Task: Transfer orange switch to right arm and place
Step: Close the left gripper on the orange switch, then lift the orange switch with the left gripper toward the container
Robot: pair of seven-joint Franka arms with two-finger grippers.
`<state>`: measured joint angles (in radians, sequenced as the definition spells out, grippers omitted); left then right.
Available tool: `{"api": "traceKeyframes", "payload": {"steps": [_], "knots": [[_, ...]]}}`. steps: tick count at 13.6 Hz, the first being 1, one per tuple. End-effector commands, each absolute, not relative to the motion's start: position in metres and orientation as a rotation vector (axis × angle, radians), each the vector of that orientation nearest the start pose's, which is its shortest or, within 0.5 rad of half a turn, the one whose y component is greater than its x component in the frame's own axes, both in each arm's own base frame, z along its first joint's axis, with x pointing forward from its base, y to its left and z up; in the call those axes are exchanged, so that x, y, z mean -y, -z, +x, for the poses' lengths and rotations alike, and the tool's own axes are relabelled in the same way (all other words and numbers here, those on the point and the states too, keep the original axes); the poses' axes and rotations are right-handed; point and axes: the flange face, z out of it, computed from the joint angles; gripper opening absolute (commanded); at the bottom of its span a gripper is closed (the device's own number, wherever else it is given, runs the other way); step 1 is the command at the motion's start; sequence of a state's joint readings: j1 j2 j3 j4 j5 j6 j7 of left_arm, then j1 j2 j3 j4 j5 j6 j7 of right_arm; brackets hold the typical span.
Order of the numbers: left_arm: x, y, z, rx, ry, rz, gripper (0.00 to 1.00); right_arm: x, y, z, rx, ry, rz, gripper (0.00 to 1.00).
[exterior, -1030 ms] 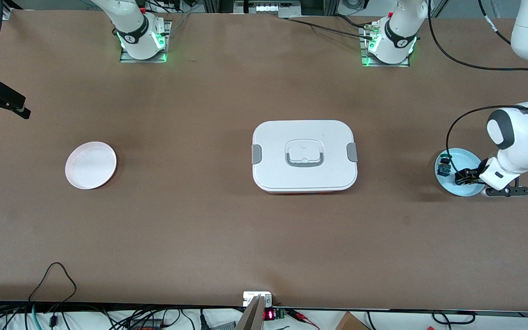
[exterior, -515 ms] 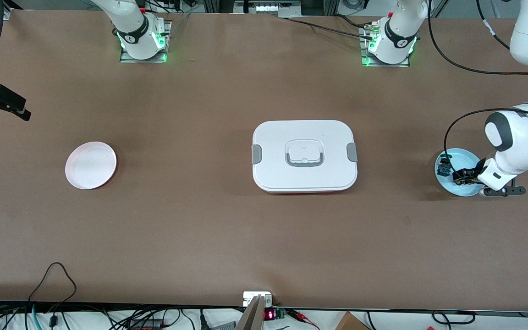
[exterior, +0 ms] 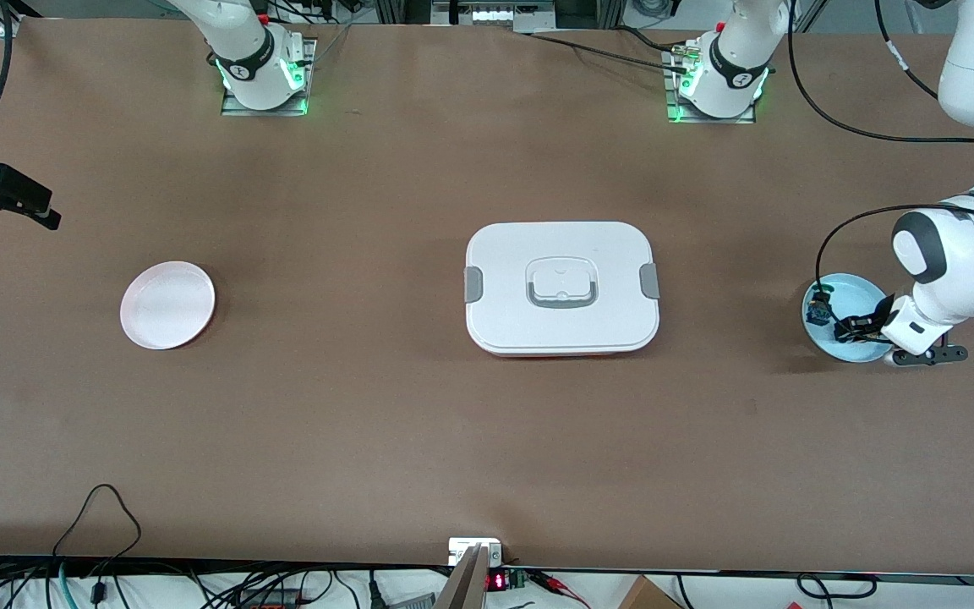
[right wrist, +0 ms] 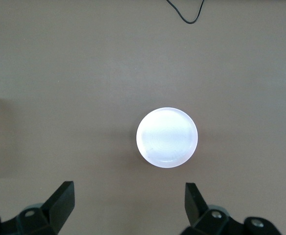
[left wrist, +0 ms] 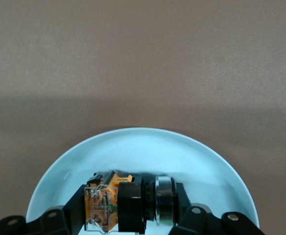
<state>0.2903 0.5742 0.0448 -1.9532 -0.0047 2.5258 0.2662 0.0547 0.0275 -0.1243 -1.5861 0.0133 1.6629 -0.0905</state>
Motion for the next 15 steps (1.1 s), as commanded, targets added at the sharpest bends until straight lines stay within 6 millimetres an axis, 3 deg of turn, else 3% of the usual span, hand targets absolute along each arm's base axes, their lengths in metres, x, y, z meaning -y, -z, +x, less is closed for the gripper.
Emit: {"api": "traceKeyframes", "payload": {"steps": [1, 3, 6, 8, 11, 13, 15], "knots": [[-0.211, -0.192, 0.597, -0.005, -0.037, -3.147, 0.31, 0.033, -0.614, 0.572, 0.048, 0.088, -3.139, 1.00], [-0.210, -0.216, 0.608, -0.034, -0.116, -3.160, 0.32, 0.035, -0.614, 0.573, 0.037, 0.095, -3.134, 1.00], [-0.207, -0.274, 0.626, -0.106, -0.342, -3.203, 0.33, 0.035, -0.611, 0.575, 0.043, 0.089, -3.145, 1.00], [-0.181, -0.300, 0.634, -0.196, -0.480, -3.251, 0.32, 0.038, -0.611, 0.575, 0.039, 0.092, -3.147, 1.00], [-0.127, -0.336, 0.642, -0.249, -0.589, -3.465, 0.31, 0.038, -0.611, 0.575, 0.036, 0.092, -3.145, 1.00], [-0.084, -0.346, 0.644, -0.302, -0.634, -3.658, 0.32, 0.039, -0.611, 0.575, 0.034, 0.092, -3.147, 1.00], [-0.010, -0.356, 0.648, -0.553, -0.678, -3.735, 0.32, 0.039, -0.611, 0.575, 0.036, 0.092, -3.147, 1.00]]}}
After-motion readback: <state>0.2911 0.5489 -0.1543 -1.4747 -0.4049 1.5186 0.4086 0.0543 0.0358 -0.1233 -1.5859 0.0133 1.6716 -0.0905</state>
